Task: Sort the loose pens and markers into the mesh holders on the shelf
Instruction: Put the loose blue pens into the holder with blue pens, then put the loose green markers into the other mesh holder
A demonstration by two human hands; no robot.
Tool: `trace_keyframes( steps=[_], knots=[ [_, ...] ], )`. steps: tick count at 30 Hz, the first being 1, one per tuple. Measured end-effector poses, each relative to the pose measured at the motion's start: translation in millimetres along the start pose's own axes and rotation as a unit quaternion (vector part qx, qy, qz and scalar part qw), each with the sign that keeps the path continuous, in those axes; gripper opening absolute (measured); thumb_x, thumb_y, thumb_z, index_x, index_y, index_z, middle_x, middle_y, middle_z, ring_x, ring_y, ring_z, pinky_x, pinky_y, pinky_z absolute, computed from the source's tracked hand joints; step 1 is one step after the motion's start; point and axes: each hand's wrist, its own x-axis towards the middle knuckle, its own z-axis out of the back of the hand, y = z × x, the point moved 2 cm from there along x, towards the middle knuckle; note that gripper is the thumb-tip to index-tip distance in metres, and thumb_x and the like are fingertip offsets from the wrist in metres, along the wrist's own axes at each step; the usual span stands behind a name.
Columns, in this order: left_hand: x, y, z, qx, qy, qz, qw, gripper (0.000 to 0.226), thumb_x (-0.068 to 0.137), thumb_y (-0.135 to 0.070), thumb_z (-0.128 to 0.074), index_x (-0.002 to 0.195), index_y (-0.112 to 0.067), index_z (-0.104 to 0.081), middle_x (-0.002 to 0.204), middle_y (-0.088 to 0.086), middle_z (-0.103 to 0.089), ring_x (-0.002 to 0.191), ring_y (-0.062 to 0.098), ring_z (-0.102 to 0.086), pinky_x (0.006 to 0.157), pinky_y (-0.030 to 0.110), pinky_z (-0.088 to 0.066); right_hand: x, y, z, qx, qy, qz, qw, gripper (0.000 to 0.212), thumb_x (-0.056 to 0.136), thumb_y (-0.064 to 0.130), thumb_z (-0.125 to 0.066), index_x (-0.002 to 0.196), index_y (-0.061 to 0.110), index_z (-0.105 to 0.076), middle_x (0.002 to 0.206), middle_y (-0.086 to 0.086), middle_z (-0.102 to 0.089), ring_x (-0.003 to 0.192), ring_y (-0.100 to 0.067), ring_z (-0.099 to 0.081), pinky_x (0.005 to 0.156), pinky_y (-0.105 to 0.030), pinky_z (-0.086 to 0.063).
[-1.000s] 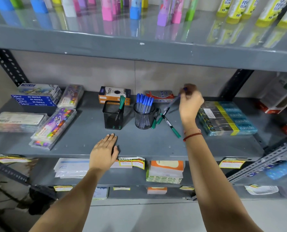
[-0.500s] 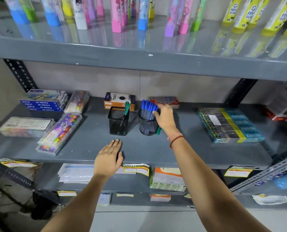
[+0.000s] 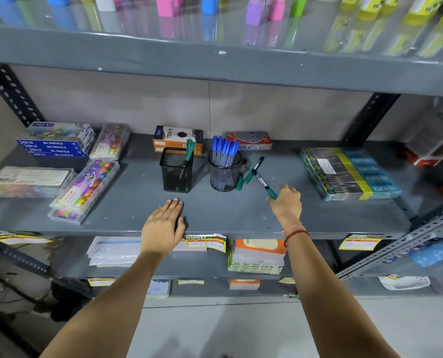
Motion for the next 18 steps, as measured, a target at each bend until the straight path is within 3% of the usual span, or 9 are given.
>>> trace_keyframes(
  steps=[5, 10, 14, 16, 18],
  knots=[
    [0.0, -0.1, 0.6, 0.001, 0.006, 0.0, 1.0, 0.058, 0.089, -0.035, -0.024, 0.126, -0.003, -0.057, 0.131, 0.016, -0.058, 0.122, 0.031, -0.052, 0.102, 0.045, -0.039, -7.5, -0.8, -0.2, -0.016, -0.026, 0.016, 0.999, 0.02, 0.091, 0.007, -0.055, 0.106, -0.005, -0.059, 0.114, -0.025, -0.059, 0.112, -0.041, -0.051, 0.087, -0.047, -0.05],
    [-0.3, 0.0, 0.3, -0.001, 0.012, 0.0, 1.0, 0.061, 0.089, -0.037, -0.022, 0.127, -0.004, -0.056, 0.133, 0.016, -0.056, 0.125, 0.031, -0.05, 0.103, 0.045, -0.038, -14.1, 3.8, 18.1, 0.109, -0.117, 0.03, 0.987, 0.019, 0.094, 0.009, -0.051, 0.104, -0.002, -0.062, 0.107, -0.025, -0.064, 0.1, -0.041, -0.059, 0.082, -0.042, -0.049],
    [1.5, 0.4, 2.4, -0.005, 0.02, -0.003, 1.0, 0.063, 0.089, -0.039, -0.021, 0.129, -0.004, -0.055, 0.135, 0.014, -0.054, 0.127, 0.029, -0.047, 0.105, 0.044, -0.036, -17.3, 35.0, 56.4, 0.246, -0.226, 0.093, 0.938, 0.021, 0.09, 0.016, -0.061, 0.105, 0.001, -0.06, 0.091, -0.017, -0.067, 0.083, -0.031, -0.064, 0.079, -0.046, -0.053],
    [1.3, 3.1, 3.8, 0.0, 0.023, -0.012, 1.0, 0.064, 0.089, -0.041, -0.02, 0.13, -0.005, -0.053, 0.137, 0.013, -0.053, 0.129, 0.028, -0.046, 0.106, 0.043, -0.035, -22.8, 62.0, 74.4, 0.348, -0.249, 0.125, 0.895, 0.02, 0.087, 0.016, -0.065, 0.102, 0.003, -0.061, 0.085, -0.006, -0.063, 0.076, -0.019, -0.06, 0.076, -0.036, -0.055],
    [1.1, 11.6, 5.3, 0.008, 0.026, -0.001, 1.0, 0.061, 0.092, -0.042, -0.021, 0.133, -0.008, -0.05, 0.141, 0.011, -0.049, 0.133, 0.026, -0.041, 0.109, 0.041, -0.031, -26.2, 92.5, 85.4, 0.401, -0.255, 0.159, 0.865, 0.018, 0.085, 0.015, -0.068, 0.098, 0.003, -0.062, 0.082, -0.004, -0.063, 0.073, -0.02, -0.062, 0.073, -0.03, -0.054]
  ],
)
